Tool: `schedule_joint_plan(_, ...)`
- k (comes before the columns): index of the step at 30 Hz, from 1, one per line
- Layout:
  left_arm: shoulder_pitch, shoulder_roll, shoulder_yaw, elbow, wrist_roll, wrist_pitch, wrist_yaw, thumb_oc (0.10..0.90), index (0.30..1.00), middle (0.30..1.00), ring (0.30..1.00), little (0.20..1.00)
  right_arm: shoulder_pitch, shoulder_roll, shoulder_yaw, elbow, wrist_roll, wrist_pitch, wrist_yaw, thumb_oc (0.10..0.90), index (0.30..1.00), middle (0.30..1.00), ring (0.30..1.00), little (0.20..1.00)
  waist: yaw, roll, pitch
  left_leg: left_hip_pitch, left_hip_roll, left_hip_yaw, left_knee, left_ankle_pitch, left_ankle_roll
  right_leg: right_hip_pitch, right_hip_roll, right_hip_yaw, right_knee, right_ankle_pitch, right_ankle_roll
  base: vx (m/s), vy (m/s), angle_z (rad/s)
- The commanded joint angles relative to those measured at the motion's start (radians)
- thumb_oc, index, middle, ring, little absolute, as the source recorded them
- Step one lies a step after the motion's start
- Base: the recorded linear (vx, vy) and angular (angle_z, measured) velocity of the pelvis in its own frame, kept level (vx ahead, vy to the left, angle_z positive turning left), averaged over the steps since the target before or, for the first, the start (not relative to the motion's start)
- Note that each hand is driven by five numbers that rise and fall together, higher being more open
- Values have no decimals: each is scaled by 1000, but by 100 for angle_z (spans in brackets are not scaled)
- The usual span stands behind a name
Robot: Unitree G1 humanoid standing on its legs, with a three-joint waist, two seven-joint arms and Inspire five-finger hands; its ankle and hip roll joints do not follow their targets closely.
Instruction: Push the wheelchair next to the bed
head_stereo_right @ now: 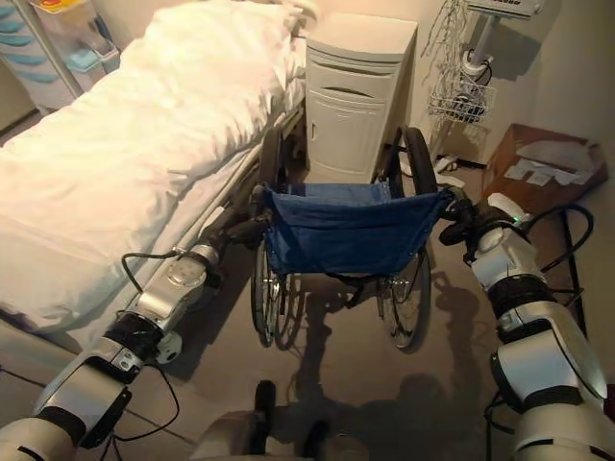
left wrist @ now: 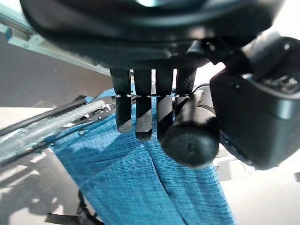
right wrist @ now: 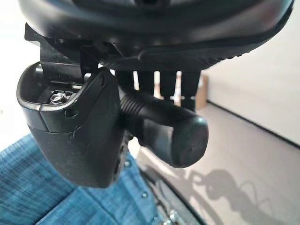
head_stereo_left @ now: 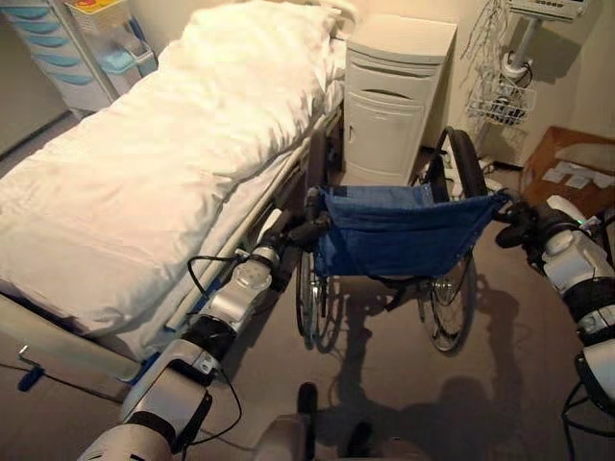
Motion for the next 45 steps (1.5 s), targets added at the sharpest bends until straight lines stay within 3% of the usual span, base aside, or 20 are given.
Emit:
schedule_joint_plan(1, -5, 62, -43, 15, 30, 28, 16, 400, 300, 300, 300, 300, -93, 110, 110, -51, -7, -120, 85, 400, 300, 300, 300, 300, 81, -14, 84, 49, -8, -50, -82, -31, 27, 19, -11, 210, -76, 70, 95, 25, 6, 38)
schedule_joint_plan(5, 4, 63, -37, 21, 43, 29, 12, 400, 300, 300, 300, 300, -86, 110, 107, -44, -8, -118, 91, 400, 300, 300, 300, 300, 82, -13, 82, 57, -5, -52, -75, -37, 28, 28, -12, 209, -72, 64, 92, 44, 16, 48)
schedule_joint_plan(6, 7, 66, -36, 22, 52, 31, 19, 400, 300, 300, 300, 300, -84, 111, 105, -44, -9, -115, 85, 744, 815, 815, 815, 815, 82, -12, 82, 60, -4, -52, -74, -38, 27, 31, -11, 209, -71, 62, 92, 69, 33, 1)
schedule_joint_plan(7, 9, 66, -35, 23, 66, 30, 35, 698, 747, 747, 747, 747, -82, 111, 104, -48, -4, -109, 84, 800, 900, 900, 900, 900, 81, -12, 82, 63, -3, -52, -72, -39, 27, 33, -12, 210, -68, 61, 91, 47, 33, -8)
schedule_joint_plan(8, 9, 67, -36, 23, 69, 34, 33, 800, 900, 900, 900, 900, -80, 111, 104, -51, -3, -107, 86, 800, 900, 900, 900, 900, 80, -12, 82, 64, -3, -52, -71, -40, 27, 34, -12, 211, -67, 60, 91, 46, 37, -14)
schedule_joint_plan(23, -5, 69, -34, 54, 58, 84, 38, 800, 900, 900, 900, 900, -57, 109, 59, -93, 71, -56, 32, 800, 900, 900, 900, 900, 64, -14, 91, 97, -9, -54, -91, -51, 36, 40, -8, 225, -76, 67, 94, 25, 32, 1)
schedule_joint_plan(33, 17, 76, -13, 44, 42, 93, 88, 800, 900, 900, 900, 900, -46, 93, 36, -141, 136, 18, 45, 800, 900, 900, 900, 900, 60, -21, 90, 123, -14, -55, -110, -59, 45, 41, -8, 231, -82, 72, 97, 4, 27, 2)
schedule_joint_plan(40, 102, 129, 99, 18, -89, 11, 109, 800, 900, 900, 900, 900, -42, -7, -26, -285, 313, 107, 49, 800, 900, 900, 900, 900, 48, -35, 77, 154, -13, -48, -133, -70, 51, 45, -4, 242, -84, 70, 99, 0, 16, -3)
schedule_joint_plan(45, 189, 138, 167, 3, -157, -55, 105, 800, 900, 900, 900, 900, -29, -83, -71, -292, 376, 82, 70, 800, 900, 900, 900, 900, 46, -39, 57, 179, -11, -42, -151, -74, 55, 56, -3, 246, -87, 69, 101, 23, 34, -12)
